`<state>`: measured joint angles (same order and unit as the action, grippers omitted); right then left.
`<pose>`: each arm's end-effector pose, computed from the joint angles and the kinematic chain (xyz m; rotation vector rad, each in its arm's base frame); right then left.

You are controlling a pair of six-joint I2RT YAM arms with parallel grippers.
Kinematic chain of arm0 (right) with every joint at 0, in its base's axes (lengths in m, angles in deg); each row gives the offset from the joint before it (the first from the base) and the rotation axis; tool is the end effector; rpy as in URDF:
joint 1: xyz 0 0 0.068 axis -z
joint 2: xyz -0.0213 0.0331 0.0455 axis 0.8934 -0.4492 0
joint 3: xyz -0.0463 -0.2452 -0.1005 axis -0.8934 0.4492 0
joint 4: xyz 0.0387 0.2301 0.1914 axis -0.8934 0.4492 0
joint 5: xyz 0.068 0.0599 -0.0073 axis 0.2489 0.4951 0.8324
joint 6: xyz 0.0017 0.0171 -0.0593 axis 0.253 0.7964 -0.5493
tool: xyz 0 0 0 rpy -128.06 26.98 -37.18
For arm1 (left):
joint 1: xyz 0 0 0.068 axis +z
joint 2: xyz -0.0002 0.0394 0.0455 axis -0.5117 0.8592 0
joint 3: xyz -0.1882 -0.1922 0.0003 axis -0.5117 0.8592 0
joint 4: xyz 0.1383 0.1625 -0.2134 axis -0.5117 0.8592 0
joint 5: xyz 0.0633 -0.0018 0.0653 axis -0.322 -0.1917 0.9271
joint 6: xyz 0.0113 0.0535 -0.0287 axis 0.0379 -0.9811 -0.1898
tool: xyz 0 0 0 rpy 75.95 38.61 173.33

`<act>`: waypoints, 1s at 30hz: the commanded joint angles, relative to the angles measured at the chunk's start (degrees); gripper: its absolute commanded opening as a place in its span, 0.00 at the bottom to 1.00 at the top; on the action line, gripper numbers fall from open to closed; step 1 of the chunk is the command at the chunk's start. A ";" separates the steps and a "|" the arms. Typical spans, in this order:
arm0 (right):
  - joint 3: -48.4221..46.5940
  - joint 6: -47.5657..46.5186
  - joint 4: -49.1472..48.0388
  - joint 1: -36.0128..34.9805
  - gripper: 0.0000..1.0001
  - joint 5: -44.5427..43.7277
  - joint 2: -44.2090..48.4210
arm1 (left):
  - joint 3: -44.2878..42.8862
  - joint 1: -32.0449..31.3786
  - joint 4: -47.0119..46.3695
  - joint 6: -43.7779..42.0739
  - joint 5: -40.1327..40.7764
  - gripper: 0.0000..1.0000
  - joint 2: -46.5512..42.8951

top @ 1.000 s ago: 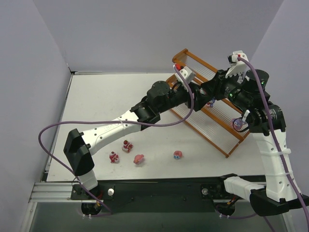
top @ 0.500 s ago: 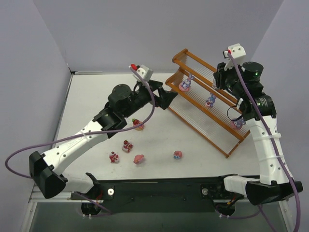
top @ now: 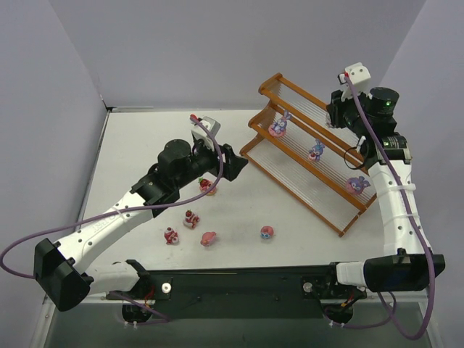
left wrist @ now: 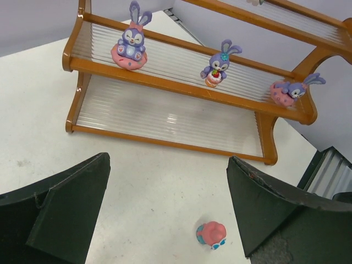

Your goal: Place and organize the plastic toys onto the shelf

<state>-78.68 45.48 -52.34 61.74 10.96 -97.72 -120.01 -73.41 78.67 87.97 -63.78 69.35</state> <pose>0.3435 0.0243 0.4722 -0.4956 1.4970 0.0488 0.2489 -0.2338 0.3653 0.4262 1.6965 -0.8527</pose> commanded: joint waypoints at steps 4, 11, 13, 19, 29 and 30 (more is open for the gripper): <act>-3.62 -1.11 -1.38 1.39 0.00 8.11 -0.08 | 0.19 0.44 -0.85 1.47 -2.65 0.97 -0.77; -7.57 -2.95 4.32 1.39 0.00 7.40 -2.45 | 0.37 0.44 -1.47 2.17 -3.53 0.97 0.20; -7.93 -3.22 5.12 2.87 0.00 6.79 -2.54 | 0.63 0.44 -1.65 2.52 -3.61 0.97 0.20; -7.49 -3.31 5.21 3.93 0.00 6.35 -2.54 | 1.07 0.44 -2.35 3.14 -3.88 0.98 0.38; -6.44 -2.61 4.68 4.46 0.00 7.75 -3.15 | 1.07 0.44 -2.61 3.67 -4.32 0.97 0.82; -6.35 -2.43 4.59 4.46 0.01 7.76 -3.24 | 1.16 0.44 -2.61 3.67 -4.40 0.97 0.82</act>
<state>-84.05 43.12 -45.06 65.90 16.77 -100.43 -118.74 -73.32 78.78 90.68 -67.30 70.20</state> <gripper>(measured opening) 0.208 0.974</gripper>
